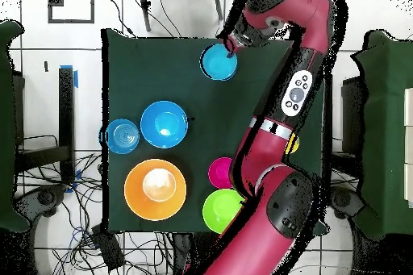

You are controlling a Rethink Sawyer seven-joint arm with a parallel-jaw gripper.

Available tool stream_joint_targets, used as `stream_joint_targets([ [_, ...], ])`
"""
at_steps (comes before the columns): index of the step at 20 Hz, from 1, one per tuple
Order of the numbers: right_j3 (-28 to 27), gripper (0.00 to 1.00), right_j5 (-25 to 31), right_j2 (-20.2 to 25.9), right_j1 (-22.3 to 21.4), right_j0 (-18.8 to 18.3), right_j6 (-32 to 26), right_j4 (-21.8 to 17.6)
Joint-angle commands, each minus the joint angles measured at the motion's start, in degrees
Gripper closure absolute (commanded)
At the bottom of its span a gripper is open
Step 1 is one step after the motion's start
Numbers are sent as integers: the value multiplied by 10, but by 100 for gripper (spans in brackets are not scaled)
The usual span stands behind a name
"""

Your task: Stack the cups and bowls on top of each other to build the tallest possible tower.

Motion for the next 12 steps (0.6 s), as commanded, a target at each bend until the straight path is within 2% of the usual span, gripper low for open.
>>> stream_joint_targets([
  [1,-46,100,54,-22,-8,-1,-161,-64],
  [12,-43,100,65,-28,-15,-1,-158,-68],
])
